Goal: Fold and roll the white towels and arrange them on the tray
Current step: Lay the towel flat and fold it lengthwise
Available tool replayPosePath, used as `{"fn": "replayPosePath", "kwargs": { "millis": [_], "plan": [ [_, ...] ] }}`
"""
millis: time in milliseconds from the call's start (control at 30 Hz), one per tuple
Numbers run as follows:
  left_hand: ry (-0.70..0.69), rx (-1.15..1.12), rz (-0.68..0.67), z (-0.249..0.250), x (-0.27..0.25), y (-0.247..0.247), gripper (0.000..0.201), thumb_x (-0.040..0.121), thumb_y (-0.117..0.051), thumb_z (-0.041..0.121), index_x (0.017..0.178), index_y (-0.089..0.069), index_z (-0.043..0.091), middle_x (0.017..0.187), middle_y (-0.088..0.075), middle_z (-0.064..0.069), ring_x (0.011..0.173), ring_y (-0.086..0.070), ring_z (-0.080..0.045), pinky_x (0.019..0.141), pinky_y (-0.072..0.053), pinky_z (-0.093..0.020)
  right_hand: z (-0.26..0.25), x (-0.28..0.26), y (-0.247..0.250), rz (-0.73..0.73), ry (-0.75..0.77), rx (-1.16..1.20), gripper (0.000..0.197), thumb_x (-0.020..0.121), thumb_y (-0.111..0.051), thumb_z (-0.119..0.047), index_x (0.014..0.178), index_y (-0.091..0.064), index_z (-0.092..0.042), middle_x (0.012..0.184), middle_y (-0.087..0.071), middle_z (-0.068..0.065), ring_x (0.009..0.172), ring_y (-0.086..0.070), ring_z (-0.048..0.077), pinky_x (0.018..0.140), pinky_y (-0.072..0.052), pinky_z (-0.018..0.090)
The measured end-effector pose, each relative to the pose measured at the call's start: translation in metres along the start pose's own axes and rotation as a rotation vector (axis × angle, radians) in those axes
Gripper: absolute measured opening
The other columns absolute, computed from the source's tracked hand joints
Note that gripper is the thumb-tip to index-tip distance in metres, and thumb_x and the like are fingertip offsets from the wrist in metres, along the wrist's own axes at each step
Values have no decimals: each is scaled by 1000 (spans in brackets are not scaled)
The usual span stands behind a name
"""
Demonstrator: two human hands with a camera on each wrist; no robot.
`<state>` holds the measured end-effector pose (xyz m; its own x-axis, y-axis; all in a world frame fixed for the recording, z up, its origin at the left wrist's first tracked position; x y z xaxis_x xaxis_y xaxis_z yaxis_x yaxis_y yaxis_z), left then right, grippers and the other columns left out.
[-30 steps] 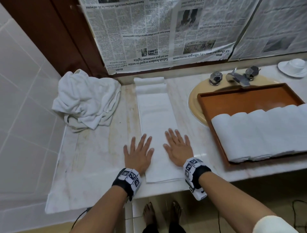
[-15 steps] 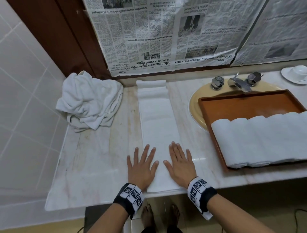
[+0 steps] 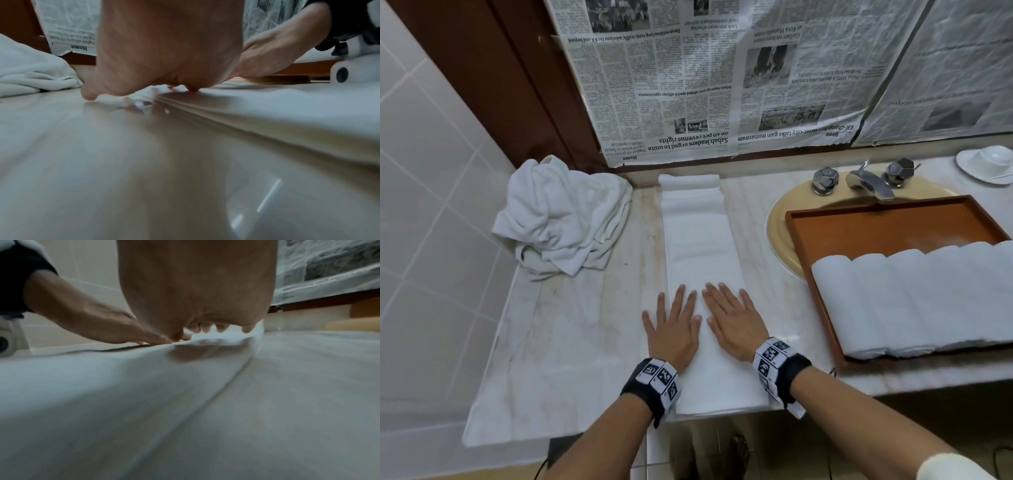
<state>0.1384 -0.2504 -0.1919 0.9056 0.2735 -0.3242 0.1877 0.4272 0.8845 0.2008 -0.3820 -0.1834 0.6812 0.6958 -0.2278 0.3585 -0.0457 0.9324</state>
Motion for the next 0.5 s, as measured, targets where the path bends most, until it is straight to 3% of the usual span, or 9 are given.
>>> {"fn": "replayPosePath", "kwargs": {
  "millis": [167,267,367,500],
  "plan": [
    [18,20,-1,-1,34,11,55,105,-9,49,157,9,41,161,19,24,152,17,-21,119,7,-60,12,35,1,-49,-29,-38,81,84,17,-54,157,6,-22,164,13,-9,151,11,12,122,6,45],
    [110,22,-10,-18,42,18,56,105,-11,50,156,9,42,161,18,25,152,17,-21,119,6,-61,36,43,6,-51,-116,-23,85,81,19,-55,157,7,-20,164,15,-8,151,12,12,121,5,44],
    [161,-10,46,-33,48,27,57,105,-15,50,157,5,39,163,14,22,153,13,-22,118,1,-63,50,49,20,11,-166,-4,85,84,15,-54,158,-1,-16,165,8,-5,152,8,13,121,5,44],
    [19,-116,123,-2,86,43,55,106,-16,48,157,3,43,164,11,22,153,10,-17,119,1,-59,31,87,39,83,-56,32,76,91,7,-47,158,-11,-16,165,-3,-4,152,1,14,123,-1,47]
  ]
}}
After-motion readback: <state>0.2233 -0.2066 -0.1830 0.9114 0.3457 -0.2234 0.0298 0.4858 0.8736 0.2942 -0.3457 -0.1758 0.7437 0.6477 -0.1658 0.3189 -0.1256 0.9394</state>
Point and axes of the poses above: each hand's wrist, its own x-axis towards the middle knuckle, its own y-axis out of the back of the hand, z = x × y, the point moved 5 cm from there along x, towards the middle knuckle
